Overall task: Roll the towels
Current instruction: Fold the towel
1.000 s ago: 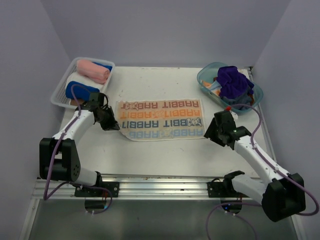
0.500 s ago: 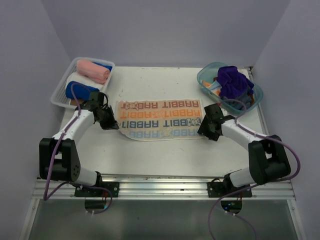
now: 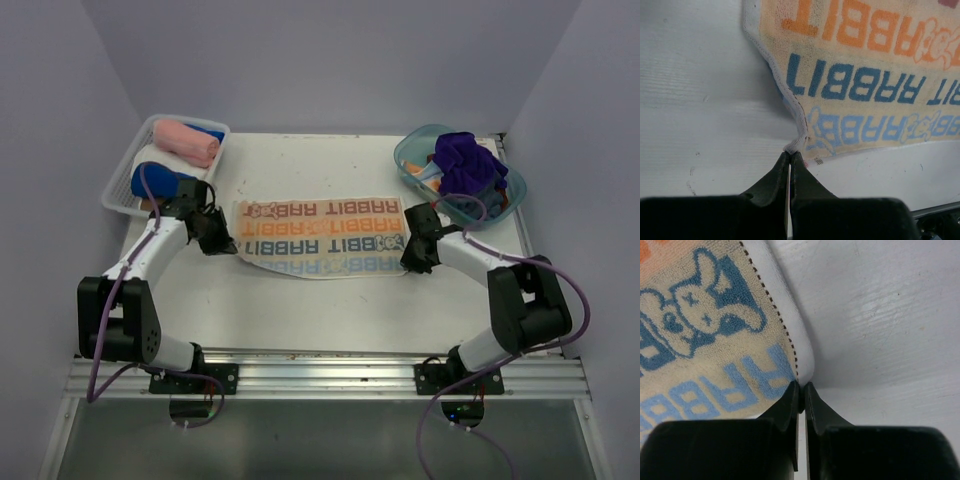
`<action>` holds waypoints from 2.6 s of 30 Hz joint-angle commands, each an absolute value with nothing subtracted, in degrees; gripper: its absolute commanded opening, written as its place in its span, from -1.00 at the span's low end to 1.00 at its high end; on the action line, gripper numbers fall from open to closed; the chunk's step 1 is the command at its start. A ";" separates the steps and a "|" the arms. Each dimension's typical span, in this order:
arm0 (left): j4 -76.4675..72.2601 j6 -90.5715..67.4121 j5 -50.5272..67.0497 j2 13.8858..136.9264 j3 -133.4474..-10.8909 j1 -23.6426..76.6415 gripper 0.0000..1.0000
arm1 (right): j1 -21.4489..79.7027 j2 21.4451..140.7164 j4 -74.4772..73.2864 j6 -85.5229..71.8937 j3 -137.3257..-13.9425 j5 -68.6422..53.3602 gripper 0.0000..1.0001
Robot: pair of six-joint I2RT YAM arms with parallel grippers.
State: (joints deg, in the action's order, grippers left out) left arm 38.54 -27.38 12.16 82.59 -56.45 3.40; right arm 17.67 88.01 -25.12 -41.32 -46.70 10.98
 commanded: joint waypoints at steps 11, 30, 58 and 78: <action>42.98 -27.86 13.36 77.53 -74.34 3.25 -1.00 | 17.75 70.67 -36.63 -37.01 -61.41 17.22 -1.00; 46.75 -31.46 11.25 56.17 -92.29 3.25 -1.00 | 17.75 50.46 -59.14 -32.61 -89.12 15.56 -1.00; 43.16 -31.64 2.03 82.75 -67.48 3.43 -1.00 | 17.67 73.71 -39.22 -30.95 -61.69 24.16 -1.00; 44.56 -27.77 4.65 85.44 -63.91 3.08 -1.00 | 16.44 81.22 -35.95 -31.02 -57.14 17.06 -1.00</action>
